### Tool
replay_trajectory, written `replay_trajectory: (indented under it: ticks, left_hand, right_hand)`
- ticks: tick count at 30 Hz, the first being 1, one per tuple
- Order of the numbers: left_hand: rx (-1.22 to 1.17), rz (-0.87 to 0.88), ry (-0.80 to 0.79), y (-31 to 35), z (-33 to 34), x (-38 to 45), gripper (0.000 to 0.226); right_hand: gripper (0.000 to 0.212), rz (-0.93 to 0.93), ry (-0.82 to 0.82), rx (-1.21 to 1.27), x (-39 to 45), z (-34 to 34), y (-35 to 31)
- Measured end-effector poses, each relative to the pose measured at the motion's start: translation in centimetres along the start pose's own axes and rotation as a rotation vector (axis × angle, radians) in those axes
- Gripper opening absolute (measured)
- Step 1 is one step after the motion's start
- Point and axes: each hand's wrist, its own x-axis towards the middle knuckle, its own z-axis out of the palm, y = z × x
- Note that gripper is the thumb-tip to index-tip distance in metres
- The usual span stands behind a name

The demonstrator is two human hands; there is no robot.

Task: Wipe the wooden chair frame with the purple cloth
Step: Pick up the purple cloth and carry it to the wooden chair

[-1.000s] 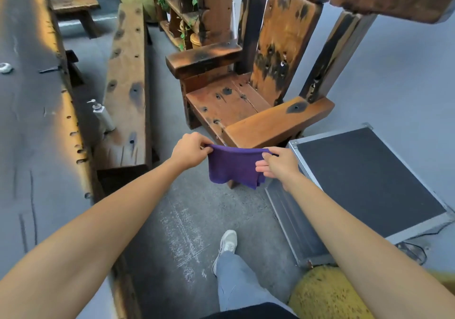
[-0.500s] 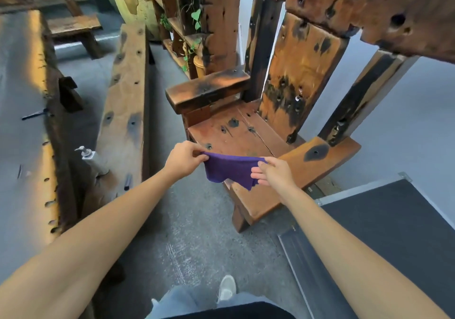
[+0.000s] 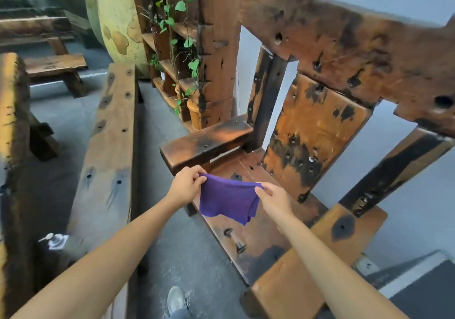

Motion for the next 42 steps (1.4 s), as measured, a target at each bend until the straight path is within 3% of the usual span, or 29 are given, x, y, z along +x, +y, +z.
replay_trajectory:
  ticks: [9,14,21,25,31,35,40,42]
  left_hand:
    - [-0.155,0.099,-0.054,-2.2,-9.7,17.4,0.012]
    - [-0.219,0.157,-0.066,-1.8,-12.1,24.7,0.014]
    - [-0.532,0.084,-0.087,0.8,-13.0,35.5,0.021]
    - [-0.528,0.173,-0.096,1.4,-14.0,43.7,0.02]
    - [-0.459,0.242,-0.168,0.2,-16.3,55.5,0.017]
    - [-0.494,0.183,-0.142,-1.0,-17.0,62.0,0.018]
    - [-0.233,0.217,0.026,-0.9,-16.6,63.9,0.015]
    - [-0.209,0.326,-0.016,0.2,-16.3,63.9,0.017]
  right_hand:
    - [0.015,-0.082,0.212,-0.018,11.4,6.0,-11.8]
    - [0.016,-0.096,0.22,0.008,16.6,6.4,-15.5]
    - [0.009,-0.011,0.178,0.25,25.0,6.7,-19.8]
    - [0.013,-0.023,0.202,0.342,31.1,6.2,-21.7]
    - [0.016,-0.063,0.398,0.422,41.1,6.4,-25.4]
    - [0.014,-0.1,0.438,0.354,46.9,6.5,-28.3]
    - [0.015,-0.198,0.405,0.306,50.1,7.4,-31.9]
    - [0.012,-0.226,0.366,0.282,51.2,8.1,-33.3]
